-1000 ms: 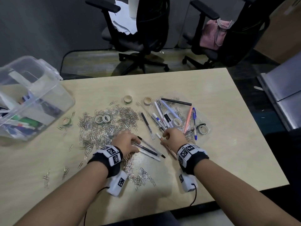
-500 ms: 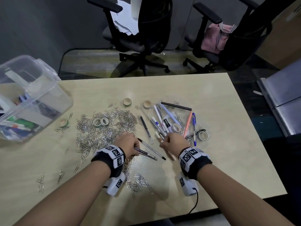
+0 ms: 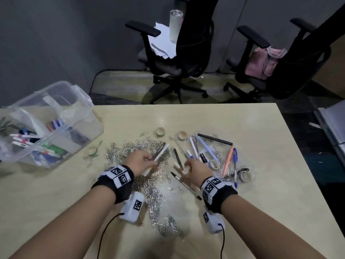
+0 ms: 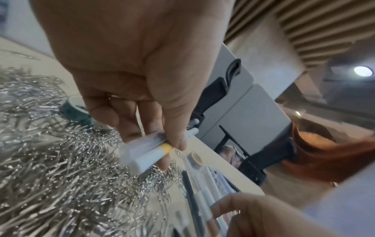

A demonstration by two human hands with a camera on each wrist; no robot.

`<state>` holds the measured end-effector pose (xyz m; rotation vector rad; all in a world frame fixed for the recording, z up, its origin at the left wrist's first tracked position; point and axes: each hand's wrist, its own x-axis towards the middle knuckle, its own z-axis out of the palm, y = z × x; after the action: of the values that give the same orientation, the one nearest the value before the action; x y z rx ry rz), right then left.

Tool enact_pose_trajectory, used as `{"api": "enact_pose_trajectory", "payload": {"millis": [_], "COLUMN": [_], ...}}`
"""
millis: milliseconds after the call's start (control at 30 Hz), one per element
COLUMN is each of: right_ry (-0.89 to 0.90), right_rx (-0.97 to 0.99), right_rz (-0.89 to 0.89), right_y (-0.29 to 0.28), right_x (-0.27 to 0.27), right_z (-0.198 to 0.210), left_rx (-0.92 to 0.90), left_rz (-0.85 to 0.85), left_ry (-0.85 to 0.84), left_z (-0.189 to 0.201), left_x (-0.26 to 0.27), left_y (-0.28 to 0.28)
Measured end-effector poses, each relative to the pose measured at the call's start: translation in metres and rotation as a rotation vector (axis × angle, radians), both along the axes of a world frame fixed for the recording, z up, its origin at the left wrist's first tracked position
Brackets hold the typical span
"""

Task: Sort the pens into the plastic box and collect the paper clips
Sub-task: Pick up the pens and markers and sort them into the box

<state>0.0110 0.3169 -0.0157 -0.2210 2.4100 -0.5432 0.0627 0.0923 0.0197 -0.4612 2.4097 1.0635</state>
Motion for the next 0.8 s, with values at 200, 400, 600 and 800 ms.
{"api": "enact_pose_trajectory", "payload": {"millis": [200, 400, 600, 800], "right_ry": [0.010, 0.016, 0.020, -0.026], "right_rx": [0.149, 0.178, 0.202, 0.194], "right_rz": [0.129, 0.110, 0.082, 0.063], "right_y": [-0.025, -0.031, -0.036, -0.037], "right_x": [-0.001, -0.015, -0.013, -0.010], "right_z": [-0.011, -0.011, -0.016, -0.010], "left_rx": [0.292, 0.395, 0.378, 0.421], "left_rz": [0.236, 0.272, 0.290, 0.316], "left_ry": [-0.037, -0.111, -0.088, -0.049], "left_z": [0.011, 0.017, 0.019, 0.020], "left_x": [0.000, -0.004, -0.003, 0.002], "left_y": [0.000, -0.009, -0.009, -0.005]}}
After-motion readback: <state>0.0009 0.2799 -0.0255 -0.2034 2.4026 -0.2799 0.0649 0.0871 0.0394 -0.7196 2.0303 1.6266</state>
